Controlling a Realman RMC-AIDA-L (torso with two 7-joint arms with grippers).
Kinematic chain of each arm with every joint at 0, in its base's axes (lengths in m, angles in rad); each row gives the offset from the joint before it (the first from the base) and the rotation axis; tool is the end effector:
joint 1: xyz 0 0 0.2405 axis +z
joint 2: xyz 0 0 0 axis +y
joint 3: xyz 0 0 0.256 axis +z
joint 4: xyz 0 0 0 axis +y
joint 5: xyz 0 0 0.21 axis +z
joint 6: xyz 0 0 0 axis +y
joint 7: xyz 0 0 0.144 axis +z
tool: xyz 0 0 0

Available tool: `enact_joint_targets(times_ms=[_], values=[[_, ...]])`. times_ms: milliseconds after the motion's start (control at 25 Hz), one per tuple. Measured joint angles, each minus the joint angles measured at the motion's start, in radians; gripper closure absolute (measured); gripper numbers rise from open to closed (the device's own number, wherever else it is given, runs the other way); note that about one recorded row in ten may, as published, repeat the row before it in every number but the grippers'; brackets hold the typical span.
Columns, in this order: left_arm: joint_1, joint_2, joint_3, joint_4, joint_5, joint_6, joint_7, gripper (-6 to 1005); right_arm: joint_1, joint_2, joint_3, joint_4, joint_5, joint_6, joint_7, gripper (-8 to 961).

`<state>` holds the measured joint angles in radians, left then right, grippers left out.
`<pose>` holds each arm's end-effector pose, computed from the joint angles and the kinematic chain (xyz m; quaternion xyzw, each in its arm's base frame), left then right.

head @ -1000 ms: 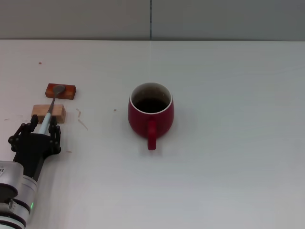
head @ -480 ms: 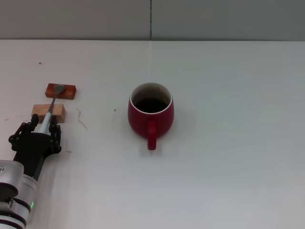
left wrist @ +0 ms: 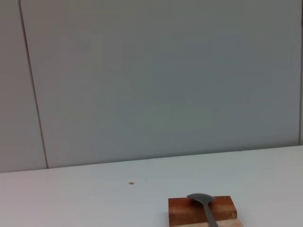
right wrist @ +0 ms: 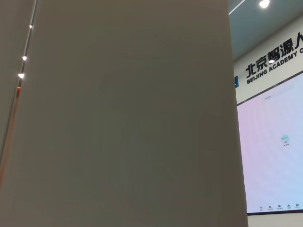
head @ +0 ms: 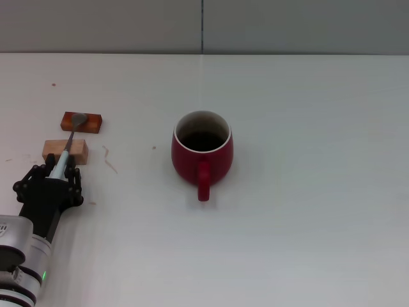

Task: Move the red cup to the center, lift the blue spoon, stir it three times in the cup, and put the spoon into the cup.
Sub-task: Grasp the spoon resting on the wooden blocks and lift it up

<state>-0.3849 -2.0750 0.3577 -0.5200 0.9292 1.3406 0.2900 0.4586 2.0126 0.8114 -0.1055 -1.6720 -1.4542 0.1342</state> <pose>-0.3417 0.2339 -0.0788 -0.7007 -0.2923 -0.1808 0.6252 0.3933 0.2957 0.1332 -0.4514 0.1630 0.2736 0.8336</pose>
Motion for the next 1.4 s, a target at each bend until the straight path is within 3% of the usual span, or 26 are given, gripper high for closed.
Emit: enact_joint_targets(times_ms=[360, 1400], values=[[0.003, 0.000, 0.001, -0.003, 0.001, 0.000, 0.000, 685, -0.003, 0.000, 0.000, 0.002, 0.000, 0.000, 0.000, 313], [0.003, 0.001, -0.025, 0.000, 0.039, -0.011, 0.000, 694, -0.003, 0.000, -0.003, 0.003, 0.000, 0.005, 0.000, 314]])
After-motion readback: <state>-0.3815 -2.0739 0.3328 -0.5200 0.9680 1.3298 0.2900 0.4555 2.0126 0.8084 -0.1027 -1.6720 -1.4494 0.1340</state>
